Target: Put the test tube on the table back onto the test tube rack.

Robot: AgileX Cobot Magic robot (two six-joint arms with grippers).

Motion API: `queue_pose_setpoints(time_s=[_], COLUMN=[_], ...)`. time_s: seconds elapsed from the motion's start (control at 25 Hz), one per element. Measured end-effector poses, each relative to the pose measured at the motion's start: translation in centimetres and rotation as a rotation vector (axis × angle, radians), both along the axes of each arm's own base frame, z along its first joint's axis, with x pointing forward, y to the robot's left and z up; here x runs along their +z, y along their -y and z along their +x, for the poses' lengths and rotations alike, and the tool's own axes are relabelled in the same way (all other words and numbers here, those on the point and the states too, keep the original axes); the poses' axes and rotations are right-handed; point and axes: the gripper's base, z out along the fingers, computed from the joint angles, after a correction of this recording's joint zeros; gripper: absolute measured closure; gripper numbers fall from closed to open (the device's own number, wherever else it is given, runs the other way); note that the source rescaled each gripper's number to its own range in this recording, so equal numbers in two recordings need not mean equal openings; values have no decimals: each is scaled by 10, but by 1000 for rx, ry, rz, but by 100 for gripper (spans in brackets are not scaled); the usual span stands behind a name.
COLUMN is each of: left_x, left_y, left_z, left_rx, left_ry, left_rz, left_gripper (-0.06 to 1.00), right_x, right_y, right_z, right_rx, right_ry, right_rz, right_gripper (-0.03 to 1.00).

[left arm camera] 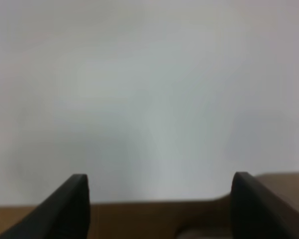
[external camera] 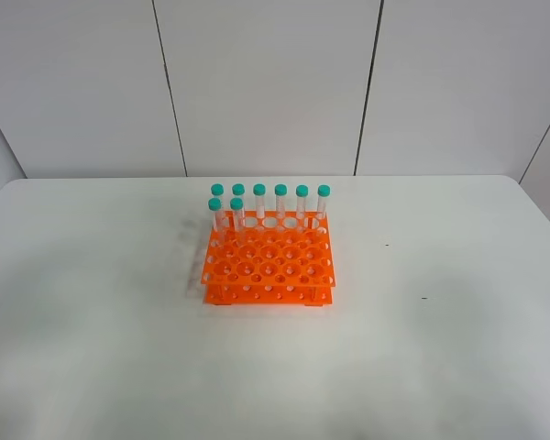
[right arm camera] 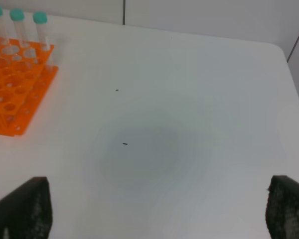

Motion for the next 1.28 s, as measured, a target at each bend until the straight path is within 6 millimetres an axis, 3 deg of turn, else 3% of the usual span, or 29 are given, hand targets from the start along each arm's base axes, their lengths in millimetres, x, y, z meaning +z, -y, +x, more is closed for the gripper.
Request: queue_pose_setpoints(time_s=[0.64, 1.28], left_x=[5, 5], left_y=[-1, -1], left_z=[-50, -52], left_rx=[-1, -1], left_ry=[355, 365], left_rz=[-10, -10], left_gripper=[-1, -1], right_x=[0, 0], right_y=[0, 0], right_z=[0, 0], right_rx=[0, 1], right_ry=[0, 0], right_rz=[0, 1], right_gripper=[3, 3])
